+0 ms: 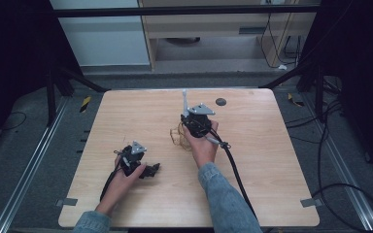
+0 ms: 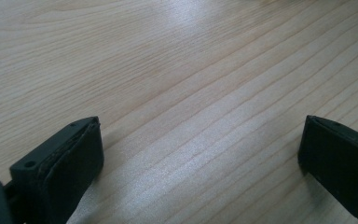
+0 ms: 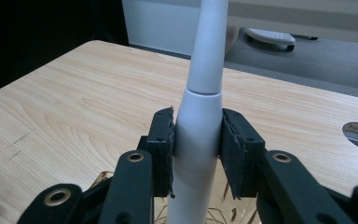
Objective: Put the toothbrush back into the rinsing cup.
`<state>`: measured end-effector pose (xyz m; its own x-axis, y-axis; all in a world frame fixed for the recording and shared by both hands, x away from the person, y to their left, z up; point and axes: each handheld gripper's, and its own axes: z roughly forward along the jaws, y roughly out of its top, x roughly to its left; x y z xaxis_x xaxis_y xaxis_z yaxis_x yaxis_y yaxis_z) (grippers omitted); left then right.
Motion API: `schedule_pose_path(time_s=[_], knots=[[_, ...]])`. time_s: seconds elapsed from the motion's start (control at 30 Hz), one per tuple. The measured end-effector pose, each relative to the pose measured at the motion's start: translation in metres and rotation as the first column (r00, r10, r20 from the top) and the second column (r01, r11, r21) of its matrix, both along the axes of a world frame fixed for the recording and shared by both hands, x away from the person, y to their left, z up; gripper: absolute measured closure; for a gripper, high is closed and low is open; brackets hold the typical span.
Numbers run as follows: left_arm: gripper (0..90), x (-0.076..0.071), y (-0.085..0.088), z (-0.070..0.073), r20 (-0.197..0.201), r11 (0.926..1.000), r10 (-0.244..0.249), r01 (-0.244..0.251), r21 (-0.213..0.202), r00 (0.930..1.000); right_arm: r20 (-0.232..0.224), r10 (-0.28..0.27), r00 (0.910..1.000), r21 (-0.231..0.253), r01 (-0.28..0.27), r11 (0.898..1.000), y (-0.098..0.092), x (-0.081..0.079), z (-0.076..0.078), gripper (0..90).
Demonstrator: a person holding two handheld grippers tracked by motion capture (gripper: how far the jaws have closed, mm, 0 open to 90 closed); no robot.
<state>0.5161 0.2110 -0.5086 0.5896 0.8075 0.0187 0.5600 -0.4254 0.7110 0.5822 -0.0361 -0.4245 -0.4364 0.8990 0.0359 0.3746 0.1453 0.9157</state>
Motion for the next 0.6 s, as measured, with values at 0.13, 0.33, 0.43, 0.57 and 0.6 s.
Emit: schedule_pose_path(time_s=[0.13, 0.33, 0.43, 0.57, 0.6], knots=[[0.0, 0.0, 0.0, 0.0, 0.0, 1.0, 0.0, 0.0, 0.0, 1.0, -0.002, 0.001, 1.0, 0.004, -0.001, 1.0, -0.0003, 0.0002, -0.0002, 66.4], [0.0, 0.0, 0.0, 0.0, 0.0, 1.0, -0.001, 0.001, 0.001, 1.0, -0.006, 0.003, 1.0, 0.004, -0.003, 1.0, -0.0003, 0.0004, -0.0002, 66.1], [0.0, 0.0, 0.0, 0.0, 0.0, 1.0, 0.0, 0.0, 0.0, 1.0, -0.011, 0.005, 0.9999, 0.006, -0.005, 1.0, -0.0003, 0.0006, -0.0005, 65.8], [0.0, 0.0, 0.0, 0.0, 0.0, 1.0, 0.0, 0.0, 0.0, 1.0, -0.012, 0.008, 0.9999, -0.002, -0.008, 1.0, -0.0003, 0.0011, -0.0017, 65.1], [0.0, 0.0, 0.0, 0.0, 0.0, 1.0, 0.0, 0.0, 0.0, 1.0, -0.014, 0.009, 0.9999, 0.0, -0.009, 1.0, 0.0, 0.0011, -0.0018, 65.1]])
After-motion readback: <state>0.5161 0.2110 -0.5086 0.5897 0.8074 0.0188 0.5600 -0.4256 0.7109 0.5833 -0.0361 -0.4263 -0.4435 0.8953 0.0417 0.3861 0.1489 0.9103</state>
